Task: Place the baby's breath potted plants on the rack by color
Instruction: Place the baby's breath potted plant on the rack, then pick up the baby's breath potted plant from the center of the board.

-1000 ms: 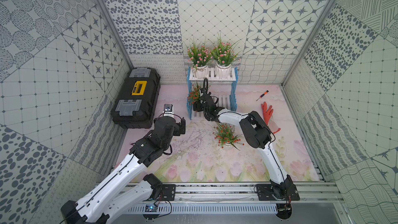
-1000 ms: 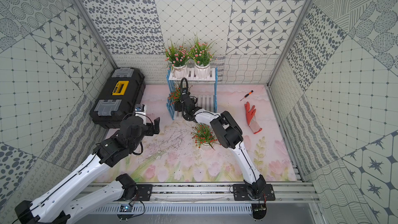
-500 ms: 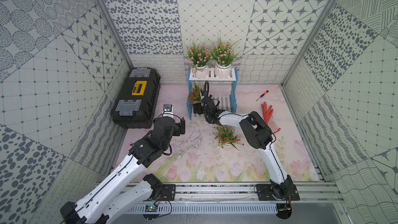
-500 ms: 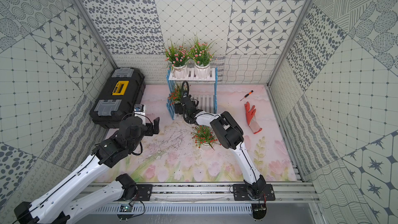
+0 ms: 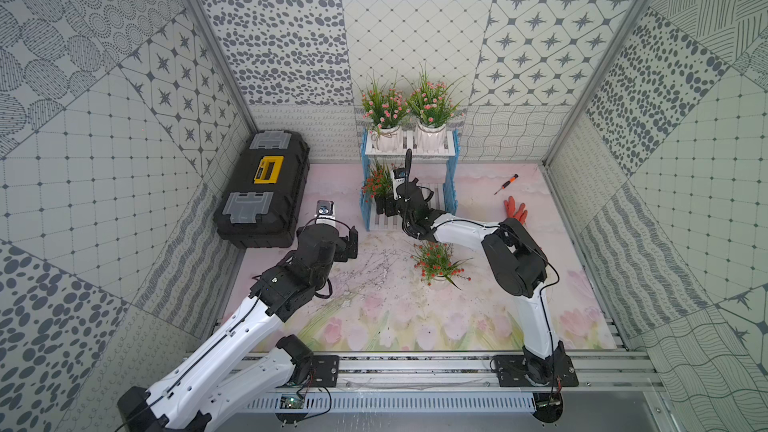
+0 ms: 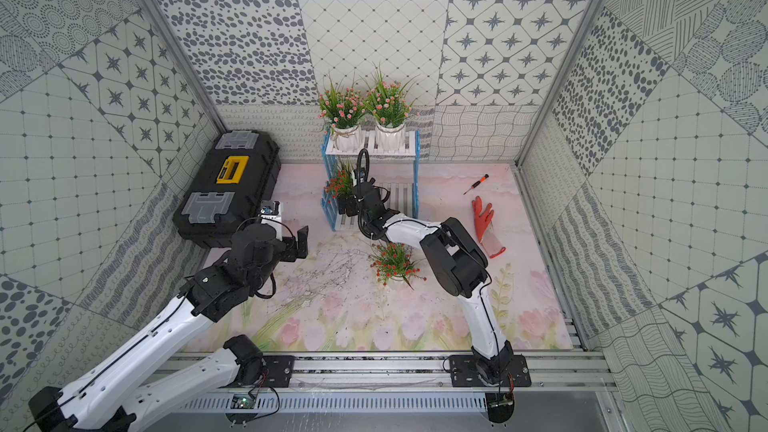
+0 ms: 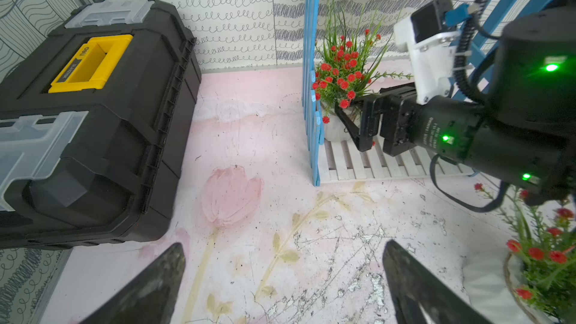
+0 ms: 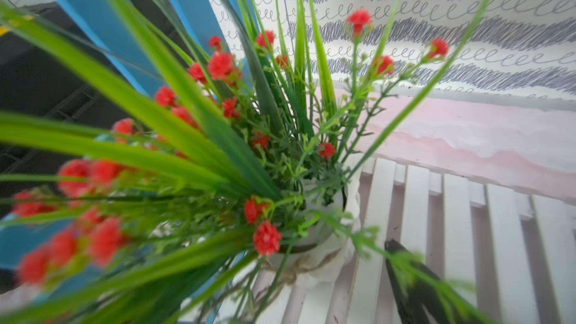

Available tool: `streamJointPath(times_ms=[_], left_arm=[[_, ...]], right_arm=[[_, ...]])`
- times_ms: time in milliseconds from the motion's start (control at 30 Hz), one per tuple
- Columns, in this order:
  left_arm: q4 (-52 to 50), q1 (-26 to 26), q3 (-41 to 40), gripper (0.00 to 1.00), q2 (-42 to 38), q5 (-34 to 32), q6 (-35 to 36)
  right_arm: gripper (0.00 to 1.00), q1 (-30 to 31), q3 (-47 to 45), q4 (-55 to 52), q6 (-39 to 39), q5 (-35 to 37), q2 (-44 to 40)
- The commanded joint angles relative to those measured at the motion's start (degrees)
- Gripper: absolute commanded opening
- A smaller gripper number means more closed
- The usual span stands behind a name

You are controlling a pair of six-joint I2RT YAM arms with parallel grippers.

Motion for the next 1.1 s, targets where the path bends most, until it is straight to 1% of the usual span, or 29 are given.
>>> streamJointPath(times_ms=[0,133,233,400,533,700,867,967,1067], left_arm=[[1.37,0.69,1.55,0.98,0.78,0.19,2.45],[-0.13,0.94,3.57,0.99,2.38,0.54,3.69],[0.16,1.21,4.27,0.98,2.39,2.17,3.89],[0.03,1.40,6.35,0.99,4.20,4.57,5.58],[-0.95,1.44,8.62,0.98,6.85,5.92,7.64],[-0.76,1.56,9.34,0.98,7.91,6.80,7.64],[-0.95,1.53,10.23,0.98,8.22,8.08,6.21],[-2.67,1.51,10.97,0.98,8.64,8.42,6.88],[-3.41,1.58,12.58,0.99,9.79,8.19,8.47]], right_arm=[[0.98,0.79,-3.58,3.74,-0.55,2.38,-5.95],[0.98,1.19,-8.93,2.34,-0.62,3.77,-12.48],[0.98,1.23,-13.60,0.60,-0.49,4.49,-18.22],[0.98,1.21,-19.19,-6.06,-1.76,6.17,-29.08],[0.98,1.29,-24.24,-13.37,-2.49,6.39,-40.60],[0.98,1.42,-34.00,-22.31,-1.89,6.13,-55.62],[0.98,2.37,-46.55,-26.68,1.93,2.51,-71.48],[0.98,2.85,-49.25,-30.30,2.02,-0.36,-76.54],[0.98,4.16,-49.90,-33.88,1.64,-3.51,-78.90]])
